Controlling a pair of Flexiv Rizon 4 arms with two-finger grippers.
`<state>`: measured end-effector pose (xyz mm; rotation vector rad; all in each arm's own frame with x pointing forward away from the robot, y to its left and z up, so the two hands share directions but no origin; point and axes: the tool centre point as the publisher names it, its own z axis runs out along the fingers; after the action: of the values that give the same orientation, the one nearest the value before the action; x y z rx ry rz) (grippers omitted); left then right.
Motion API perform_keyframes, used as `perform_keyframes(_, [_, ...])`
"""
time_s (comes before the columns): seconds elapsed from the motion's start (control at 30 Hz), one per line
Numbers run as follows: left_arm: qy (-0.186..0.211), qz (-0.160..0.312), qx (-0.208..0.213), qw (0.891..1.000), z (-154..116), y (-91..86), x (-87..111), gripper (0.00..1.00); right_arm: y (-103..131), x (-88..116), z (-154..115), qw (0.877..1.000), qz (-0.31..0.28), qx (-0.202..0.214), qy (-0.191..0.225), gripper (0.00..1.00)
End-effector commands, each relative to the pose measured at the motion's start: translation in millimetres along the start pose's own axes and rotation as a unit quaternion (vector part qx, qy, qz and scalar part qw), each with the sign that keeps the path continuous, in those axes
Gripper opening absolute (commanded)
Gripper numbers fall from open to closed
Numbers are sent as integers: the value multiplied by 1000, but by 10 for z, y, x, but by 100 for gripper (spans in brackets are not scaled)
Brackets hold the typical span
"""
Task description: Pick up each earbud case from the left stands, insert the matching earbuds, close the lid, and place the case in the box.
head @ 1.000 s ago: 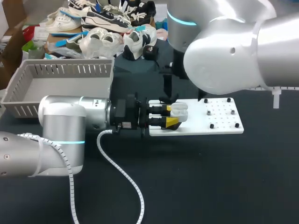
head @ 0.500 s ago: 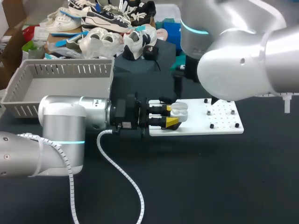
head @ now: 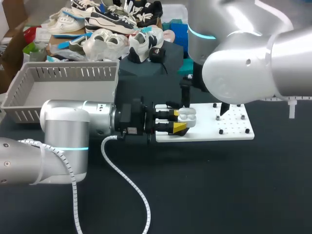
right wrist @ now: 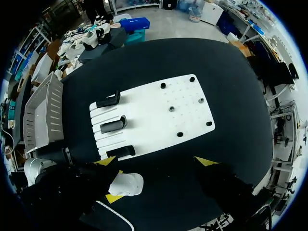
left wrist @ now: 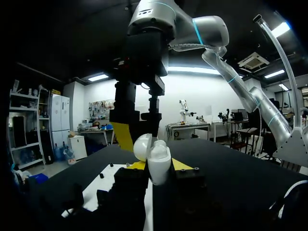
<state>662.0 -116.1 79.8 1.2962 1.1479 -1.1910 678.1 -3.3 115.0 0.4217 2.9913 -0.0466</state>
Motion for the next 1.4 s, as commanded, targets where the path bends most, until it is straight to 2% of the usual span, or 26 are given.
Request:
perform_keyframes(0.03, [-1, 1, -2, 1000, 1, -4, 4, 0, -43, 118, -76, 1000, -2, -2, -4, 100])
perform_keyframes(0.23, [-1, 1, -2, 1000, 1, -4, 4, 0, -77, 183, -123, 1000, -1, -1, -10, 100])
perform_keyframes(0.4, [-1, 1, -2, 1000, 1, -4, 4, 0, -161, 204, -219, 998, 7, -21, -54, 100])
perform_keyframes(0.57, [-4, -1, -7, 1000, -125, -28, -193, 0, -254, 334, -308, 994, -41, -59, -84, 100])
perform_keyframes(0.87, [-16, 3, -33, 999, -417, -22, -582, 0, -530, 402, -311, 990, -27, -85, -106, 100])
perform_keyframes(1.13, [-7, -11, -80, 997, -689, 4, -694, 0, -582, 408, -292, 989, -23, -93, -109, 100])
perform_keyframes(1.4, [12, -40, -156, 987, -1069, 192, -686, 0, -582, 408, -292, 989, -23, -93, -109, 100])
